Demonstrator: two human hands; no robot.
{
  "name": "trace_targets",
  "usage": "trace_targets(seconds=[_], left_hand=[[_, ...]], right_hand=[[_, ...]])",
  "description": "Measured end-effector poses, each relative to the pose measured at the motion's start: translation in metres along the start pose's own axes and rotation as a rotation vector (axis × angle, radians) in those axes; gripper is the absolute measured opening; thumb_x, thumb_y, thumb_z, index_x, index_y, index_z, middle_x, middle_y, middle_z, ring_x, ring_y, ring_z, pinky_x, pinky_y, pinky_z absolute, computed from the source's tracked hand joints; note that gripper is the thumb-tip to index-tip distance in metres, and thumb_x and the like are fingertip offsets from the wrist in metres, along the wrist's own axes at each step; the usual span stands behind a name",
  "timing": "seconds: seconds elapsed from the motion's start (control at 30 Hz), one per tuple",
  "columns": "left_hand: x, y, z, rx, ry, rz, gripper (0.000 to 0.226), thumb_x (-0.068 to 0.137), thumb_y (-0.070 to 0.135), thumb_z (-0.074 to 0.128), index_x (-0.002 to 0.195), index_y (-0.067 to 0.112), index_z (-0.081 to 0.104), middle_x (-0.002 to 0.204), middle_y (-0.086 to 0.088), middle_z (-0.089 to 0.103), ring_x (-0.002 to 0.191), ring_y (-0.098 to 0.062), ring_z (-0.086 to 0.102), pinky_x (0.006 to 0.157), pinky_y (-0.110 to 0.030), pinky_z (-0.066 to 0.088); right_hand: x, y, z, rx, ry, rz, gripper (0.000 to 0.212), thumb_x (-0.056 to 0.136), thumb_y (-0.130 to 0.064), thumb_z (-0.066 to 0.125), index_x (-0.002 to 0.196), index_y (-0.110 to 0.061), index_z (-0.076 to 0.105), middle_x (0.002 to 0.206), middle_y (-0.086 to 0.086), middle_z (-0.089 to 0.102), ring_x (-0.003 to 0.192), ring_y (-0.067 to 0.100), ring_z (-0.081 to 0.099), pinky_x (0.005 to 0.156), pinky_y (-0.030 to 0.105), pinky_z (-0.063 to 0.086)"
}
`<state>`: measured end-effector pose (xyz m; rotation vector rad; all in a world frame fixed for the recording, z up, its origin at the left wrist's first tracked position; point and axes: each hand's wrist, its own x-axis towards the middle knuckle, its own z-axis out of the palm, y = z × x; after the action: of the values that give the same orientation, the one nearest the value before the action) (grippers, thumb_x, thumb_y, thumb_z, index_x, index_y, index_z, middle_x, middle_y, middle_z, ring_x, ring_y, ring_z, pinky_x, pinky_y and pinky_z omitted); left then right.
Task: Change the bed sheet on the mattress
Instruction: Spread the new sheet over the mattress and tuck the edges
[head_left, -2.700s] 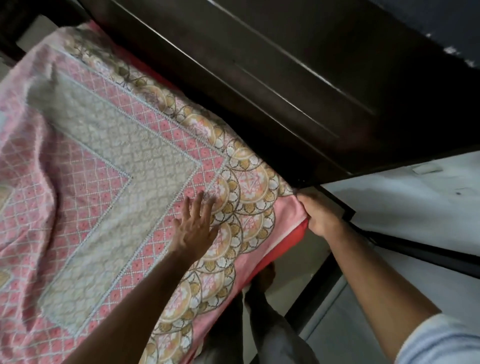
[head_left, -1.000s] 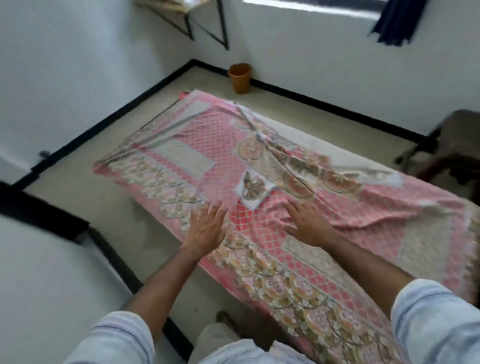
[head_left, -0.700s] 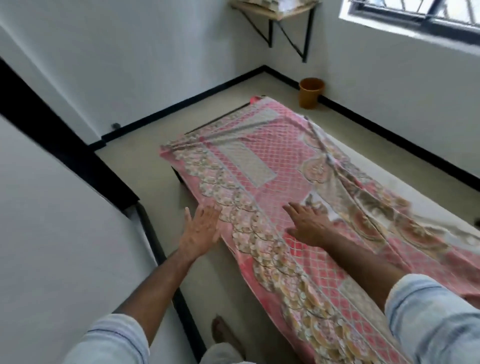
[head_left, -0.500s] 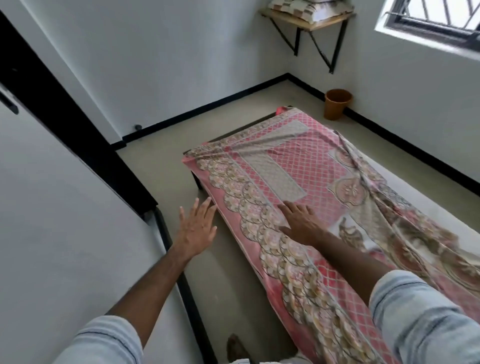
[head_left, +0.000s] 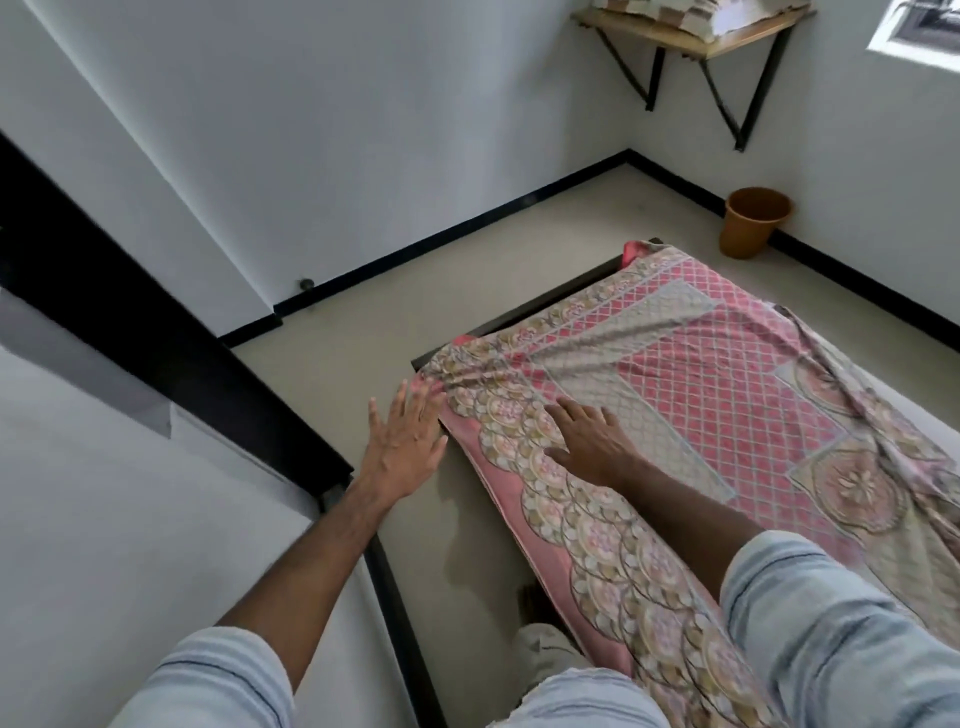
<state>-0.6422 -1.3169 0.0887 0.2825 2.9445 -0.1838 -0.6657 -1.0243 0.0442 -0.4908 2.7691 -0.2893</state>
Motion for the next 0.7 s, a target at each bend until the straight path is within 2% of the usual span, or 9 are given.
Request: trace_targets(seconds=[0.07,0.17,0.33,0.57,0.7], left_hand=[[0.044,-0.021,-0.008,0.015,-0.036,0.005,0.069,0.103,0.045,0.042,0.161,0.016,0.019,0.169,-0.009,0.014,0.155,-0.034,0.012,0.115,-0.073,0.020],[0.110,-0.048,-0.024,0.047,-0.044,0.035,0.066,0.106,0.045,0.030,0.162,0.019,0.007,0.170,-0.004,-0.002,0.156,-0.031,-0.002,0.119,-0.068,0.007],[0.212,-0.101,-0.043,-0.011,-0.018,0.042,0.065,0.105,0.047,0.032,0.161,0.019,0.017,0.170,-0.006,0.005,0.156,-0.032,0.004,0.118,-0.069,0.012],[0.364,-0.211,-0.035,-0.002,0.007,0.126,0.075,0.102,0.057,0.025,0.161,0.026,-0.009,0.170,-0.003,-0.010,0.156,-0.033,-0.009,0.119,-0.068,0.004],[0.447,-0.282,-0.040,0.002,0.021,0.209,0.076,0.098,0.064,0.009,0.159,0.028,-0.019,0.168,-0.003,-0.020,0.155,-0.034,-0.015,0.117,-0.067,-0.003]], right_hand=[[0.049,0.003,-0.012,0.034,-0.025,0.017,0.073,0.100,-0.054,0.044,0.158,-0.021,0.015,0.166,0.005,0.015,0.151,0.028,0.022,0.121,0.058,0.018],[0.119,0.009,-0.043,0.025,-0.012,0.006,0.073,0.101,-0.053,0.045,0.158,-0.021,0.014,0.166,0.005,0.015,0.150,0.028,0.022,0.121,0.057,0.018],[0.239,0.013,-0.086,-0.017,0.022,-0.001,0.073,0.100,-0.056,0.043,0.157,-0.019,0.017,0.165,0.007,0.017,0.149,0.030,0.025,0.120,0.057,0.020],[0.414,-0.003,-0.109,-0.109,0.057,0.022,0.084,0.097,-0.068,0.032,0.160,-0.020,0.004,0.168,0.007,0.002,0.154,0.029,0.010,0.122,0.056,0.013],[0.511,-0.020,-0.123,-0.118,0.048,0.084,0.090,0.093,-0.074,0.021,0.159,-0.022,-0.010,0.168,0.007,-0.012,0.155,0.031,0.000,0.123,0.058,0.009]])
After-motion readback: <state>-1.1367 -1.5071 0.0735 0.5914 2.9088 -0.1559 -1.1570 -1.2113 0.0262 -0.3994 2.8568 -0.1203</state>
